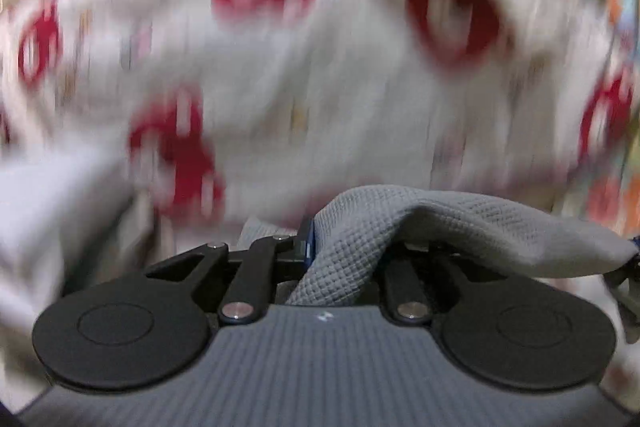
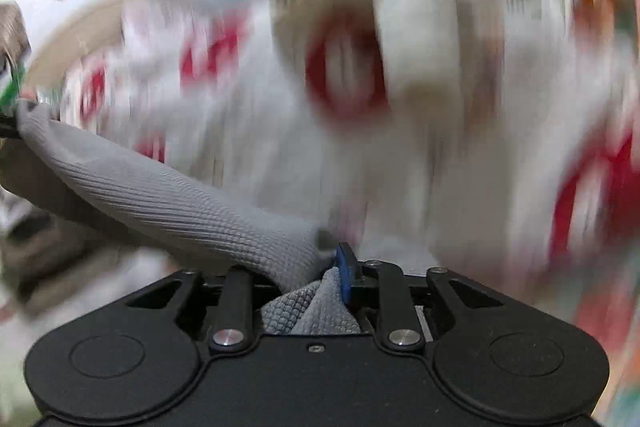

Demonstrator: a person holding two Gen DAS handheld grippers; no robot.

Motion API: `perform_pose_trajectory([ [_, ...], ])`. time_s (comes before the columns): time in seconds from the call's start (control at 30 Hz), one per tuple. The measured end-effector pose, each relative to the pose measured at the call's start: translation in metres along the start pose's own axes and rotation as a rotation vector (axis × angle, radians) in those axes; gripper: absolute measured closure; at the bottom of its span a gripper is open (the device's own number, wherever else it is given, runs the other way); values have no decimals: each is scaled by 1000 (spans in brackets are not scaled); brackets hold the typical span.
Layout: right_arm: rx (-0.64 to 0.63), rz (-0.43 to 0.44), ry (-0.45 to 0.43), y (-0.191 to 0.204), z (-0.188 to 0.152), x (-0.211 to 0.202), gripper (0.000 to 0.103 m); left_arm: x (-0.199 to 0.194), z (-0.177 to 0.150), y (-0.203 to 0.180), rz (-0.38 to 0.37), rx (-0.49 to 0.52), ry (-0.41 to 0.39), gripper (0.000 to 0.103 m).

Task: Fold clothes
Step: 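Lower the grey shirt flat onto the mat with both grippers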

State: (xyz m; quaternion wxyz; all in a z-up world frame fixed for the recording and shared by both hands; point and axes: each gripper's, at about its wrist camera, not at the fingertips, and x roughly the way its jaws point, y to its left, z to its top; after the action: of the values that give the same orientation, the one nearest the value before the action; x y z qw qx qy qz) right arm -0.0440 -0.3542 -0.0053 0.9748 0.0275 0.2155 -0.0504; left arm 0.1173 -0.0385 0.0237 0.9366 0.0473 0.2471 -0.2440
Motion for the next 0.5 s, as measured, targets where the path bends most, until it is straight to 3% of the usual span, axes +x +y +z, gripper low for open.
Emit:
perform_pose_trajectory([
  [0.07, 81, 6, 213, -12, -58, 31, 69, 37, -50, 7, 28, -43, 167, 88],
  [0.1, 129, -15, 288, -16, -85, 42, 68, 55, -74, 10, 42, -65, 250, 90],
  [0.17, 234, -20, 400, -24, -122, 55, 69, 76, -108, 16, 93, -80, 338, 90],
  [0.23, 319, -9, 381, -29, -135, 46, 68, 80, -128, 24, 120, -121, 365, 90],
  [0.4, 507, -57, 299, -43, -156, 20, 59, 67, -128, 36, 139, -160, 311, 90],
  [0.5, 659, -51, 302, -55, -180, 10, 59, 65, -132, 38, 161, -162, 307, 88],
])
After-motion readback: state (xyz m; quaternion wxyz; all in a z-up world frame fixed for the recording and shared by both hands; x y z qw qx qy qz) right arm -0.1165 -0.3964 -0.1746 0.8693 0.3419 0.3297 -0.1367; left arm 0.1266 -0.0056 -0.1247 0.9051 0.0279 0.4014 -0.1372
